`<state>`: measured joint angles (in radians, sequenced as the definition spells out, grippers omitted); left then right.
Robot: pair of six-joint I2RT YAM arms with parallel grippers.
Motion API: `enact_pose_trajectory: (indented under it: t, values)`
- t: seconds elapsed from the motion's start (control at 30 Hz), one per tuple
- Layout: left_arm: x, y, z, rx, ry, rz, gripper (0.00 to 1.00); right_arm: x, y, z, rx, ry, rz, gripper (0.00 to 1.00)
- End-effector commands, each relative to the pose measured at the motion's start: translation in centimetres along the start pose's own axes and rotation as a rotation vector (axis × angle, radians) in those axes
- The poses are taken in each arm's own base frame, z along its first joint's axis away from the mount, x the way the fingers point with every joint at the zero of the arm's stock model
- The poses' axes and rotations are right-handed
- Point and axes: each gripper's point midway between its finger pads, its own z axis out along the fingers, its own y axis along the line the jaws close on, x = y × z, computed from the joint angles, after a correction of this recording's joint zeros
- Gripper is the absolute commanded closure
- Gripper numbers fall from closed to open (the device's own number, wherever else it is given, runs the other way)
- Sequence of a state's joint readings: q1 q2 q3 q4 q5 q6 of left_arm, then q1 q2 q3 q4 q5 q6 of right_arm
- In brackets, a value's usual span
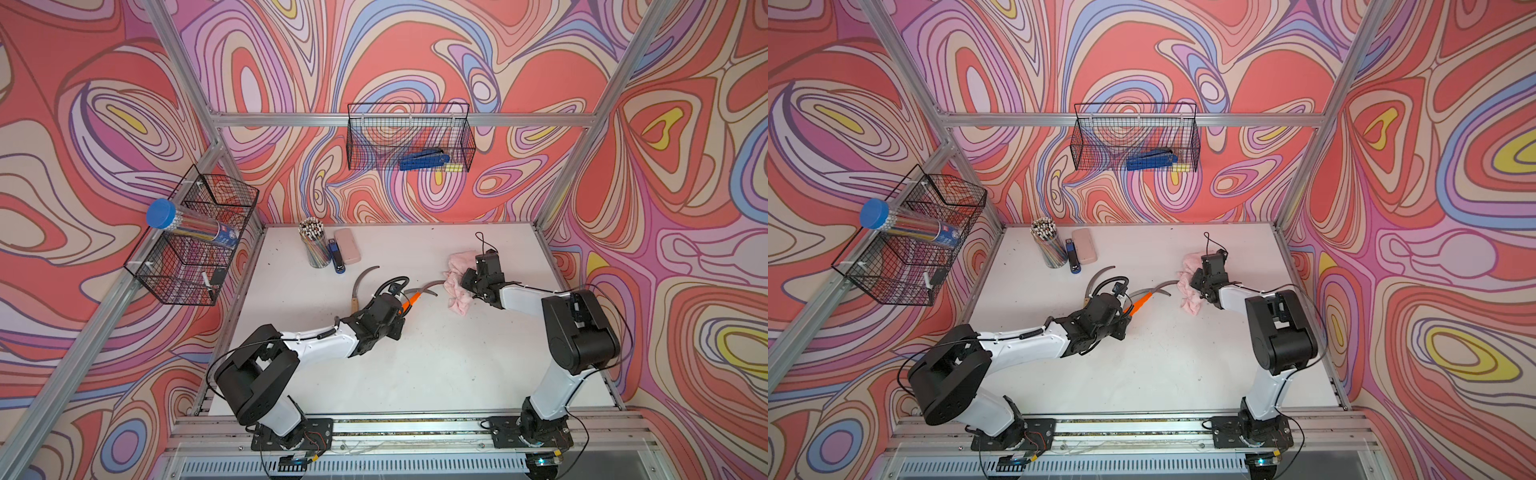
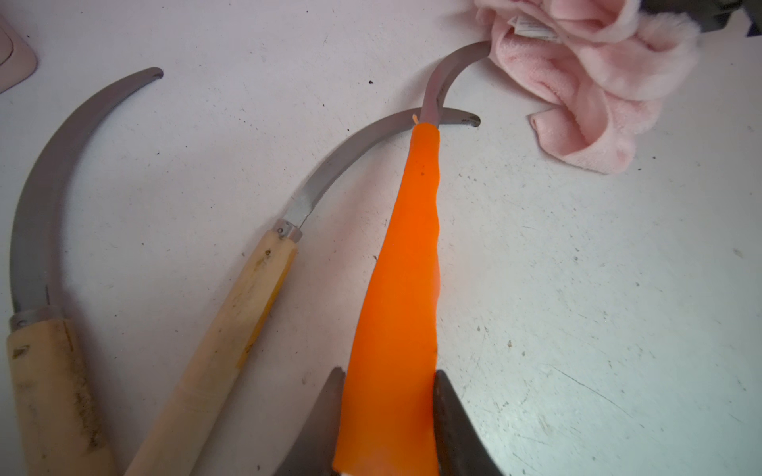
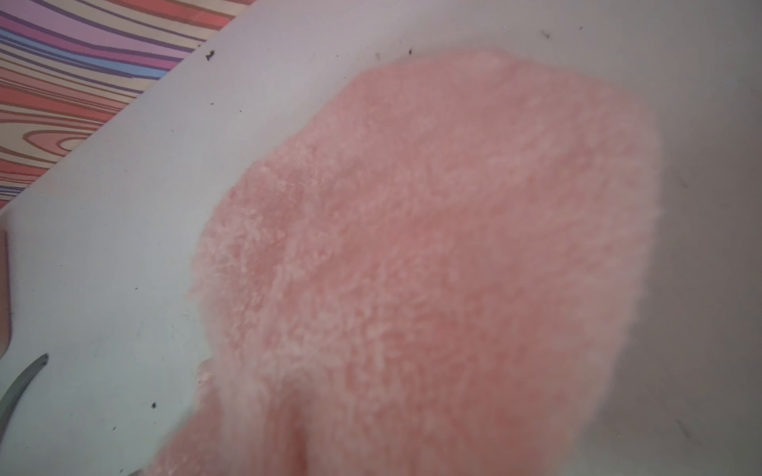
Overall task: Wipe small sickles with rags
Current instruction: Wipe the small sickle.
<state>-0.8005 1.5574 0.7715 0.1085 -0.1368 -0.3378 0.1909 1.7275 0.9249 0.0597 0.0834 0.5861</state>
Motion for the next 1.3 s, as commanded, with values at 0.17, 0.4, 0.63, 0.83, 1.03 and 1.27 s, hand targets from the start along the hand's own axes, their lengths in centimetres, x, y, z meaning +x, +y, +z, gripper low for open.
enact_pose_trajectory:
  t: [0.17,0.4,0.63,0.83,1.03,1.27]
  values:
    - [-1.7,3.0,-0.6,-0.139,-0.032,-0.117,1.00,-5.6,-1.6,-10.1,0.085,-0.244,0.003,1.00]
    - [-2.8,1.7,-1.5,0.045,-0.020,-0.243,1.00,-5.9,-3.0,-15.1,0.093,-0.323,0.022,1.00]
    - [-3.7,0.8,-2.7,0.269,0.019,-0.480,1.00,-3.7,-0.7,-16.5,-0.095,-0.268,-0.006,1.00]
    - [-7.2,0.3,-5.0,0.383,-0.061,-0.590,1.00,0.2,2.6,-18.4,-0.304,-0.219,-0.066,1.00]
    - [-8.7,0.7,-7.9,0.468,-0.181,-0.652,1.00,5.8,8.1,-19.0,-0.459,-0.149,-0.207,1.00]
    - [-8.1,1.0,-10.2,0.677,-0.247,-0.739,1.00,12.6,15.3,-19.3,-0.664,-0.054,-0.389,1.00]
